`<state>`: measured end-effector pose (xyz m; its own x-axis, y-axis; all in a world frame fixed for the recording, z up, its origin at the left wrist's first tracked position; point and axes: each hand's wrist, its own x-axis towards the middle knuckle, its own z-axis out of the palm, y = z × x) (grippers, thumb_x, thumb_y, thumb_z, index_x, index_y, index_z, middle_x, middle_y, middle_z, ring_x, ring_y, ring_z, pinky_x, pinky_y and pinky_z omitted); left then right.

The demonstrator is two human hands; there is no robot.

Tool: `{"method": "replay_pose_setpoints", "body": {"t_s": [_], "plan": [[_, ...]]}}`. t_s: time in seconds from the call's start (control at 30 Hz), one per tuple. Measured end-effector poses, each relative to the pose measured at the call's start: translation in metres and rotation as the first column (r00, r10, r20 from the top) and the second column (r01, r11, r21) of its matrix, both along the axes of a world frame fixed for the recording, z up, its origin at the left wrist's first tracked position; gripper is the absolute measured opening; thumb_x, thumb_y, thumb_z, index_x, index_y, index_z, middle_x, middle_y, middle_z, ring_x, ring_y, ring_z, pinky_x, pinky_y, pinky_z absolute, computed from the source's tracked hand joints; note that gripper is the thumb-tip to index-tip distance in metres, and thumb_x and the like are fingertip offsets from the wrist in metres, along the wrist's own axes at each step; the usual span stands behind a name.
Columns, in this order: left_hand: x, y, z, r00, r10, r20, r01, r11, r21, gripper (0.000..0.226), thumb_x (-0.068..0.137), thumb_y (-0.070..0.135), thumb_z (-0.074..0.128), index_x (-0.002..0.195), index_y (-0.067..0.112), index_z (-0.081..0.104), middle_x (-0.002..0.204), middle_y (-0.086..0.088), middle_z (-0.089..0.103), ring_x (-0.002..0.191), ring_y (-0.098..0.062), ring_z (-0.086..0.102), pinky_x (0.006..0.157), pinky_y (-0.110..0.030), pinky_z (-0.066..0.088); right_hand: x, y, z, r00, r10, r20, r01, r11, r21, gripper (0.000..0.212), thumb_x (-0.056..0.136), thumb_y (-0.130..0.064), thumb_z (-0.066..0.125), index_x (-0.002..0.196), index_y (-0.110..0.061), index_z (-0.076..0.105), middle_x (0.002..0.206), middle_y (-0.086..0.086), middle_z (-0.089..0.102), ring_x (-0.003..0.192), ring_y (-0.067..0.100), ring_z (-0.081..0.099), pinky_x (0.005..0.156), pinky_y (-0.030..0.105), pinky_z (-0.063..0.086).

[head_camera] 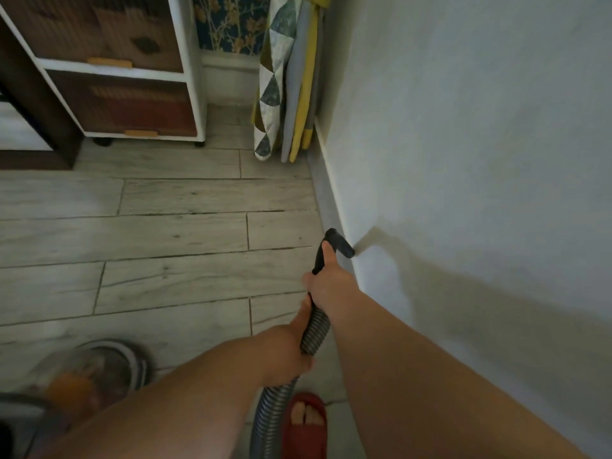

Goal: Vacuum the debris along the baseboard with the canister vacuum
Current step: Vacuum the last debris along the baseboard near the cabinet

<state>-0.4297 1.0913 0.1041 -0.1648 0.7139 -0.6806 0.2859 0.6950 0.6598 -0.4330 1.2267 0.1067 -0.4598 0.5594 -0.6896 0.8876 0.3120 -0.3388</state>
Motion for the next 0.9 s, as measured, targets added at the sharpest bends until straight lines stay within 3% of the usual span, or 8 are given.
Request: {"method": "replay_pose_setpoints", "body": {"t_s": [0.1,0.17,0.37,0.43,0.5,0.6,0.77,0.9], "plan": [[0.035,-0.02,-0.005,0.998,-0.048,-0.03,0.048,0.999,0.002,0.097,0.096,0.032,0.052,0.142,0.03,-0.032,0.131,-0.01,0.056,0.111,-0.018,0.057,0.089,-0.018,0.043,0.041,-0.021,0.003,1.0,-0.024,-0.002,0.024,1.0,-0.017,0.08,0.098,-0.024,0.047,0.153,-0.039,-0.009,0.112,0.016,0.058,0.085,0.027,0.056,0.071,0.032,0.045],[0.055,-0.034,-0.008,0.998,-0.059,-0.037,0.059,0.998,0.0,0.098,0.095,0.035,0.054,0.143,0.031,-0.032,0.14,-0.007,0.049,0.117,-0.018,0.052,0.092,-0.017,0.038,0.069,-0.036,0.001,0.994,-0.059,-0.086,0.056,0.998,-0.034,0.077,0.097,-0.024,0.049,0.154,-0.038,-0.002,0.122,0.015,0.059,0.09,0.024,0.057,0.066,0.026,0.044],[0.114,-0.065,-0.004,0.997,-0.06,0.047,0.06,0.998,-0.01,0.101,0.093,0.032,0.056,0.142,0.036,-0.032,0.129,-0.006,0.056,0.105,-0.015,0.057,0.086,-0.019,0.044,0.13,-0.065,-0.002,0.998,-0.055,-0.032,0.055,0.998,-0.013,0.076,0.098,-0.027,0.047,0.154,-0.041,-0.004,0.102,0.006,0.055,0.066,0.016,0.049,0.056,0.028,0.039],[0.13,-0.069,-0.003,0.998,-0.051,0.039,0.052,0.999,-0.01,0.1,0.094,0.032,0.056,0.142,0.036,-0.031,0.124,-0.005,0.058,0.1,-0.014,0.058,0.083,-0.019,0.046,0.141,-0.07,-0.005,0.999,-0.008,0.038,0.008,1.0,0.014,0.074,0.1,-0.027,0.044,0.154,-0.04,-0.005,0.111,0.006,0.056,0.071,0.018,0.048,0.064,0.029,0.042],[0.15,-0.074,0.0,0.999,-0.031,0.02,0.031,0.999,-0.017,0.097,0.095,0.031,0.055,0.142,0.036,-0.03,0.124,-0.005,0.057,0.101,-0.015,0.058,0.083,-0.019,0.046,0.157,-0.075,-0.009,0.999,-0.001,0.052,0.0,1.0,0.02,0.075,0.1,-0.026,0.044,0.154,-0.039,-0.007,0.131,0.011,0.053,0.088,0.024,0.053,0.077,0.034,0.043],[0.183,-0.084,0.004,0.999,-0.023,0.022,0.023,0.999,-0.037,0.096,0.095,0.031,0.054,0.142,0.035,-0.029,0.121,-0.004,0.056,0.099,-0.014,0.056,0.078,-0.017,0.044,0.187,-0.085,-0.005,0.999,-0.029,0.023,0.029,1.0,-0.01,0.079,0.099,-0.027,0.047,0.153,-0.04,-0.01,0.133,0.016,0.052,0.107,0.032,0.057,0.081,0.037,0.042],[0.235,-0.1,0.003,0.998,-0.038,0.049,0.04,0.999,-0.027,0.095,0.096,0.03,0.053,0.142,0.034,-0.03,0.129,-0.003,0.054,0.095,-0.011,0.055,0.077,-0.016,0.042,0.243,-0.1,-0.001,0.999,-0.042,0.009,0.042,0.999,-0.034,0.081,0.098,-0.027,0.048,0.153,-0.042,-0.009,0.136,0.017,0.05,0.114,0.034,0.055,0.09,0.039,0.045],[0.262,-0.114,0.003,0.998,-0.056,0.036,0.057,0.998,-0.027,0.094,0.097,0.031,0.052,0.142,0.034,-0.03,0.132,-0.004,0.052,0.099,-0.013,0.056,0.083,-0.017,0.045,0.272,-0.115,-0.003,0.998,-0.055,0.013,0.056,0.998,-0.028,0.081,0.098,-0.028,0.049,0.153,-0.043,-0.008,0.134,0.016,0.051,0.112,0.032,0.056,0.084,0.036,0.043]]}}
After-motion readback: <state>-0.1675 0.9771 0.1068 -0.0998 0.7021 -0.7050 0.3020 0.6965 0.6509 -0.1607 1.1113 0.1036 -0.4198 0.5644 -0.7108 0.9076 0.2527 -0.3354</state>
